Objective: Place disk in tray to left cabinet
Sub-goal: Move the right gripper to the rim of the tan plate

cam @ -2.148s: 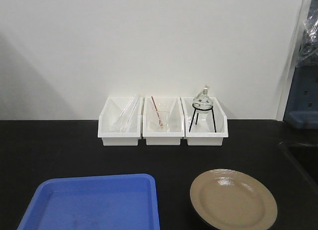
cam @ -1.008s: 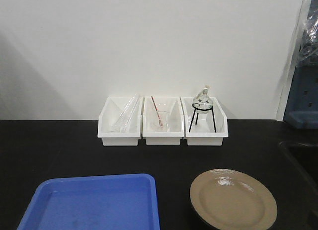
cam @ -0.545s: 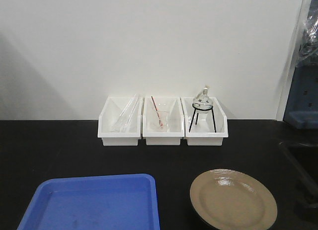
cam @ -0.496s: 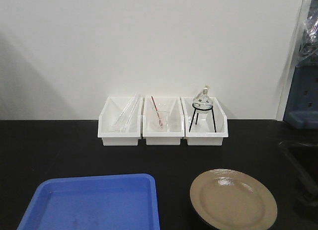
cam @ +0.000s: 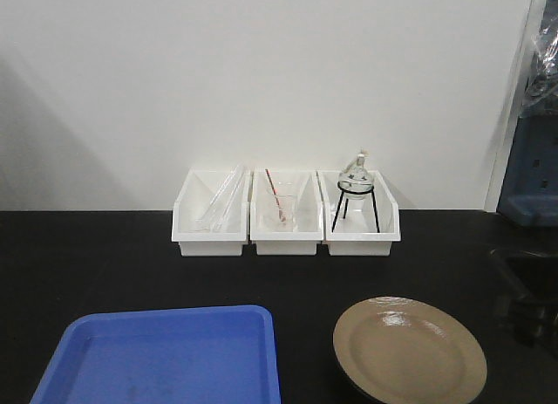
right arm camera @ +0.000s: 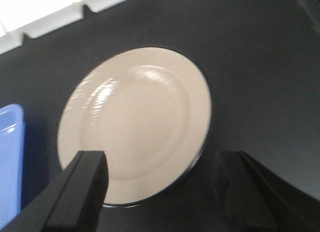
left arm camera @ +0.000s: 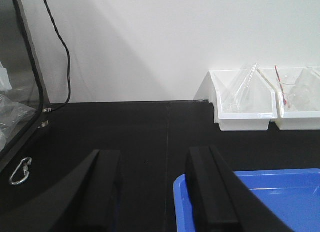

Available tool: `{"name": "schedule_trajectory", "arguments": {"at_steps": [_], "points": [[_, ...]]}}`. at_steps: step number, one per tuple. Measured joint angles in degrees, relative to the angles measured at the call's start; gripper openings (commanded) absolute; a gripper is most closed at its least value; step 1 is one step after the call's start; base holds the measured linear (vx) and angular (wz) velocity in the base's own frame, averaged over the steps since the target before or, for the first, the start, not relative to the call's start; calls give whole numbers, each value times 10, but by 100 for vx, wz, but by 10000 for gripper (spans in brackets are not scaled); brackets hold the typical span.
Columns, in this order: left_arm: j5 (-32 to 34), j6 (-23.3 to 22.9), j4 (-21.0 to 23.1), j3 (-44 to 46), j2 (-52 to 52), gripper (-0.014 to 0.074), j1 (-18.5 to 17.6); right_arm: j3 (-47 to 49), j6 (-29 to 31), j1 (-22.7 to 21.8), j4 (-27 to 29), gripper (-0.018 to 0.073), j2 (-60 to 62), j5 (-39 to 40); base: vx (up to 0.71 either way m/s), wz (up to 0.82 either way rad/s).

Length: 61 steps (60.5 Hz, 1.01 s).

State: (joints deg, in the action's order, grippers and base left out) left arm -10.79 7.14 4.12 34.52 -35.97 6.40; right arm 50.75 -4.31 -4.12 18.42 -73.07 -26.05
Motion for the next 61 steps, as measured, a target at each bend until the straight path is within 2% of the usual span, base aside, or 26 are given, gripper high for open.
{"name": "schedule_trajectory", "arguments": {"at_steps": [8, 15, 28, 35, 43, 61], "points": [[0, 0, 0, 0, 0, 437, 0, 66, 43, -72, 51, 516, -69, -85, 0, 0], [0, 0, 0, 0, 0, 437, 0, 89, 141, -109, 136, 516, -138, -119, 0, 0], [0, 0, 0, 0, 0, 437, 0, 91, 288, -116, 307, 516, -231, -102, 0, 0], [0, 0, 0, 0, 0, 437, 0, 93, 346, -116, 370, 516, -266, -85, 0, 0], [0, 0, 0, 0, 0, 437, 0, 96, 376, -116, 404, 516, -302, -76, 0, 0], [0, 0, 0, 0, 0, 437, 0, 148, 385, -116, 419, 511, -378, -81, 0, 0]]}}
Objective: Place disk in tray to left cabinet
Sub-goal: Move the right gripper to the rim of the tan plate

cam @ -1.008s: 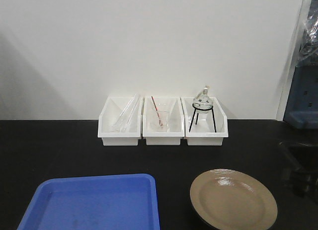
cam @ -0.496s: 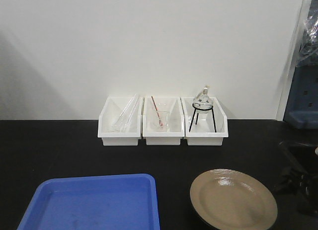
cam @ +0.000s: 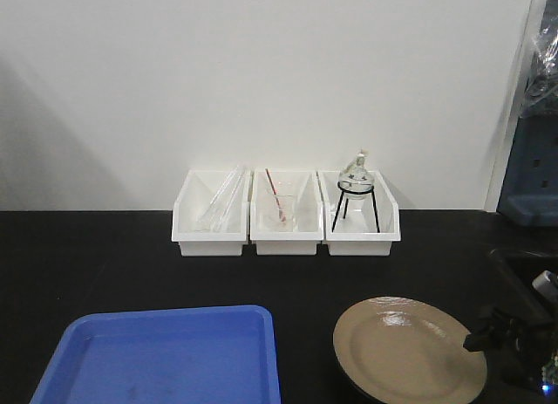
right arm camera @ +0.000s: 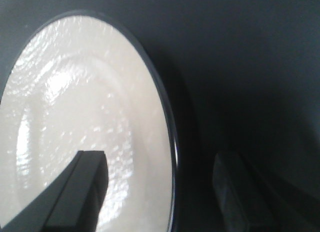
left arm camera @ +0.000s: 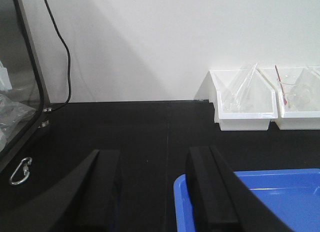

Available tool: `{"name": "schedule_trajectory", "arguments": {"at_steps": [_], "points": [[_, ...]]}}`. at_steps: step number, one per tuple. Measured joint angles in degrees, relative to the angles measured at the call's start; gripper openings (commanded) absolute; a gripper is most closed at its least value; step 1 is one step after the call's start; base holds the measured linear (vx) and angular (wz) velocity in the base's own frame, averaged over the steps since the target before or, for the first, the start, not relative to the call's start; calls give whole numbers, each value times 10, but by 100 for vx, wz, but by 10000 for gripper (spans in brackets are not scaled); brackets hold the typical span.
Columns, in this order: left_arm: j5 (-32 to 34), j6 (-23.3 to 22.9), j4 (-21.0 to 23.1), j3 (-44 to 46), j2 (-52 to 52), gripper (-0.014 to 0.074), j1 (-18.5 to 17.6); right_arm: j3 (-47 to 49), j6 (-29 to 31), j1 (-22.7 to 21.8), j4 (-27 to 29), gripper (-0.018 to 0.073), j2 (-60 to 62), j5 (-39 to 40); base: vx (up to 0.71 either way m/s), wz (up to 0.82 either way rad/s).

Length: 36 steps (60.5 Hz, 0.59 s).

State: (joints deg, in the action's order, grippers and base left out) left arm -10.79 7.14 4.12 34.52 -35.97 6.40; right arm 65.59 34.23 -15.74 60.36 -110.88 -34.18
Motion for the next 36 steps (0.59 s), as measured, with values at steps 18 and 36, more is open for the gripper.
{"name": "schedule_trajectory", "arguments": {"at_steps": [18, 36], "points": [[0, 0, 0, 0, 0, 437, 0, 38, 0, 0, 14, 501, -50, -22, 0, 0], [0, 0, 0, 0, 0, 437, 0, 38, 15, 0, 26, 480, -63, -26, 0, 0]]}}
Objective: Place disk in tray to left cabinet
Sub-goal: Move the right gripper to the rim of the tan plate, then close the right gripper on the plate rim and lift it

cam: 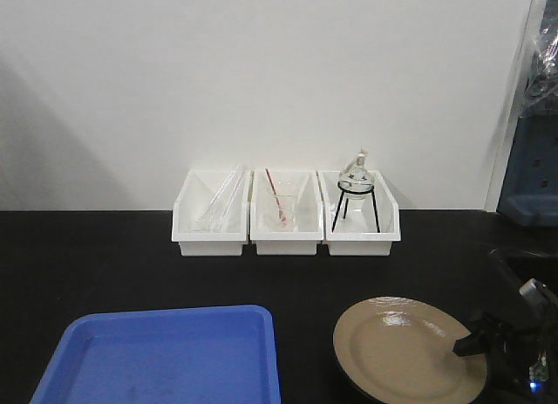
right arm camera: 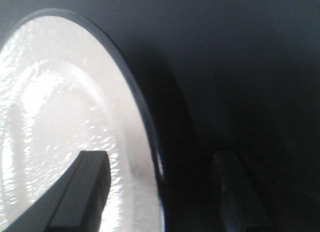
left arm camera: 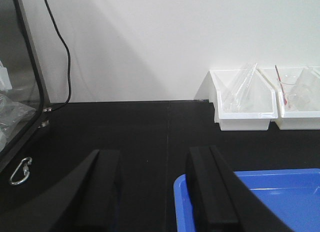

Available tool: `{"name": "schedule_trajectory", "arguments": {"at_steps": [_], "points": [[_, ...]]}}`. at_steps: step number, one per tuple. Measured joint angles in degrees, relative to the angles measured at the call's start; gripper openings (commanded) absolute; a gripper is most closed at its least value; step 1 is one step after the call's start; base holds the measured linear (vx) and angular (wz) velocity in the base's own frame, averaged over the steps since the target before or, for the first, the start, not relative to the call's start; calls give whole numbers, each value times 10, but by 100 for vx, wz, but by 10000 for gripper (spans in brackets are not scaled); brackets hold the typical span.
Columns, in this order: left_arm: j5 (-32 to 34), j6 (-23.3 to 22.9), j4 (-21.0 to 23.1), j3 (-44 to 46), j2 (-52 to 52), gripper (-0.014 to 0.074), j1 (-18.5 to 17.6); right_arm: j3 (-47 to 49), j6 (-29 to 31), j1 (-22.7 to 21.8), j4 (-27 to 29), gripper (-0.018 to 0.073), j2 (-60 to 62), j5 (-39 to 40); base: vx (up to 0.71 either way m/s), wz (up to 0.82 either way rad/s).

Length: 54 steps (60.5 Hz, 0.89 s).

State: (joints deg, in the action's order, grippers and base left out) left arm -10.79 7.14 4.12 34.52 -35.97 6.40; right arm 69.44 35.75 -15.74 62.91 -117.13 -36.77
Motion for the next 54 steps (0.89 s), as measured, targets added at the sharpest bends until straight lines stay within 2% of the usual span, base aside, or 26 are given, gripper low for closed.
{"name": "schedule_trajectory", "arguments": {"at_steps": [19, 28, 37, 51, 54], "points": [[0, 0, 0, 0, 0, 437, 0, 0, 31, 32, 33, 480, 0, 19, 0, 0], [0, 0, 0, 0, 0, 437, 0, 0, 34, 39, 47, 442, 0, 27, 0, 0], [0, 0, 0, 0, 0, 437, 0, 0, 34, 40, 48, 306, 0, 30, 0, 0], [0, 0, 0, 0, 0, 437, 0, 2, 34, 40, 61, 15, 0, 17, 0, 0], [0, 0, 0, 0, 0, 437, 0, 3, 34, 40, 65, -15, 0, 15, 0, 0]]}}
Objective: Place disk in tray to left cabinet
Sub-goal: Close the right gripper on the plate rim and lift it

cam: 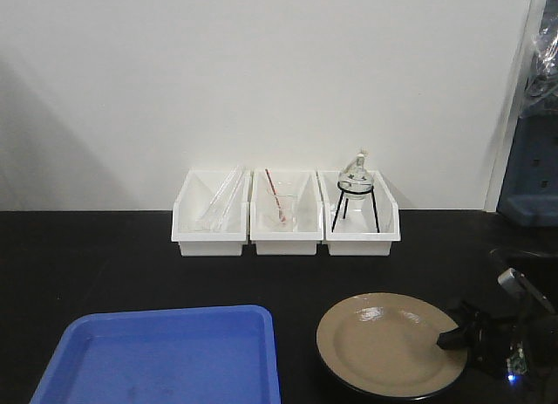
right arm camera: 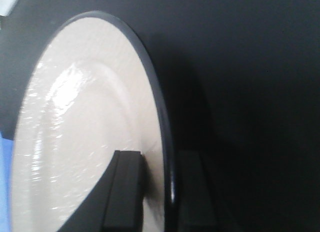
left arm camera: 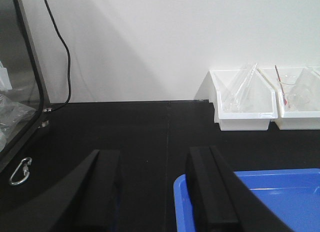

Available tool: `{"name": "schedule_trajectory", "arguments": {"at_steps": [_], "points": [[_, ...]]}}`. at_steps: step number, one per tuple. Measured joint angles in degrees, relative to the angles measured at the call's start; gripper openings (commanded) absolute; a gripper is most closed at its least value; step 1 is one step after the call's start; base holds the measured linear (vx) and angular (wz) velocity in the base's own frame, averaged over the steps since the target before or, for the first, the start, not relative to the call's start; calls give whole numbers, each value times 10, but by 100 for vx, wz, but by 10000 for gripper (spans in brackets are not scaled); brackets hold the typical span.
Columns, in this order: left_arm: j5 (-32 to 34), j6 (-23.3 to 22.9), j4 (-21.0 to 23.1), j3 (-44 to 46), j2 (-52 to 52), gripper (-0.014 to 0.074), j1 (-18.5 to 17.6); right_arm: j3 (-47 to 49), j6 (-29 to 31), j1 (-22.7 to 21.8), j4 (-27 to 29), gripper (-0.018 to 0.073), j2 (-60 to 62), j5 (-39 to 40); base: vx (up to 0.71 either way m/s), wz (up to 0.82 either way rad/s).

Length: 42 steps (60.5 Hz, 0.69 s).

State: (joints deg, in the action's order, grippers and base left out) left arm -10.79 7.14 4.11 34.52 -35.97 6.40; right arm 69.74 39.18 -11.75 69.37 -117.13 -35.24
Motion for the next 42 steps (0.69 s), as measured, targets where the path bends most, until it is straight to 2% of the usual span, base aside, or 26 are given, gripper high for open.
{"name": "schedule_trajectory", "arguments": {"at_steps": [16, 30, 42], "points": [[1, 0, 0, 0, 0, 437, 0, 0, 0, 0, 14, -9, 0, -5, 0, 0], [1, 0, 0, 0, 0, 437, 0, 0, 0, 0, 86, -6, 0, -29, 0, 0], [1, 0, 0, 0, 0, 437, 0, 0, 3, 0, 113, -4, 0, -45, 0, 0]]}}
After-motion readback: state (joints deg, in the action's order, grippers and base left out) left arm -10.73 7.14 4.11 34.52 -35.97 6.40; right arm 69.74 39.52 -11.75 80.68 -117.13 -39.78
